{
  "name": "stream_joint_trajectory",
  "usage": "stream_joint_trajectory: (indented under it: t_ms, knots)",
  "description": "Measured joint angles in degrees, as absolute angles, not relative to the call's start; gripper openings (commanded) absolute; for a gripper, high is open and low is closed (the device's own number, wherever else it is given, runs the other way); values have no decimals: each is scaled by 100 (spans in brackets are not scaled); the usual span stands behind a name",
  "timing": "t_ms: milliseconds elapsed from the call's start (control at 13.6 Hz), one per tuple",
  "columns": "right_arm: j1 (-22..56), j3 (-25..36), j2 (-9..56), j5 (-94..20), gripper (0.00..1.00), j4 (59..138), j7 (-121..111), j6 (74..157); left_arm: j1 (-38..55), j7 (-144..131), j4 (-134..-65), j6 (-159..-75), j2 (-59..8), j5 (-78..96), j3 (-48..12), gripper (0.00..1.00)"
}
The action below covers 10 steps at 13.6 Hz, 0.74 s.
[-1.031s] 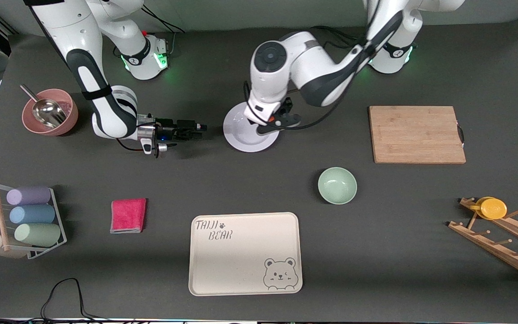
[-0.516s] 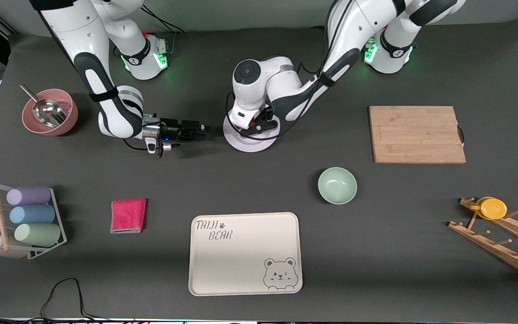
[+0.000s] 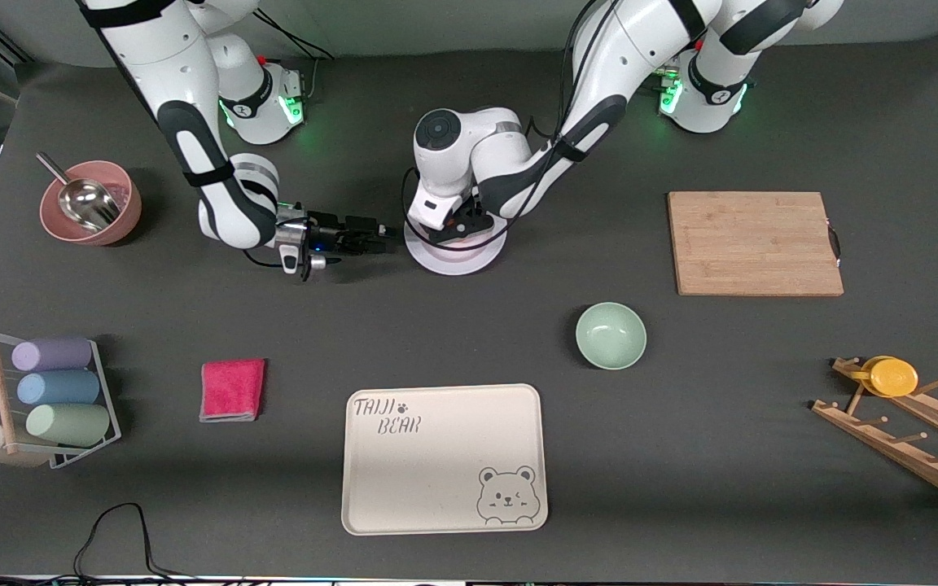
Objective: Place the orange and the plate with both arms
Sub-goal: 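Lower the orange onto the plate while the right gripper grips the plate rim, then open the left gripper and withdraw it to the board side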
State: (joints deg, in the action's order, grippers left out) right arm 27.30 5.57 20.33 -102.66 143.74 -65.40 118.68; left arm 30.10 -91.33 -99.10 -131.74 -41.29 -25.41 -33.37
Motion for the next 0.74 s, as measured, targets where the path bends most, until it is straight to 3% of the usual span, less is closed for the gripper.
stream_joint_trajectory:
  t_ms: [442, 736]
  knots:
    - [2797, 565, 2050, -10344, 100, 14374, -6622, 12044, 2967, -9147, -9839, -13137, -4119, -2565, -3284, 100]
    - [2818, 561, 2133, -10507, 100, 14388, -6834, 12060, 2497, -8455, -9695, -12293, -3659, -2568, -3273, 100]
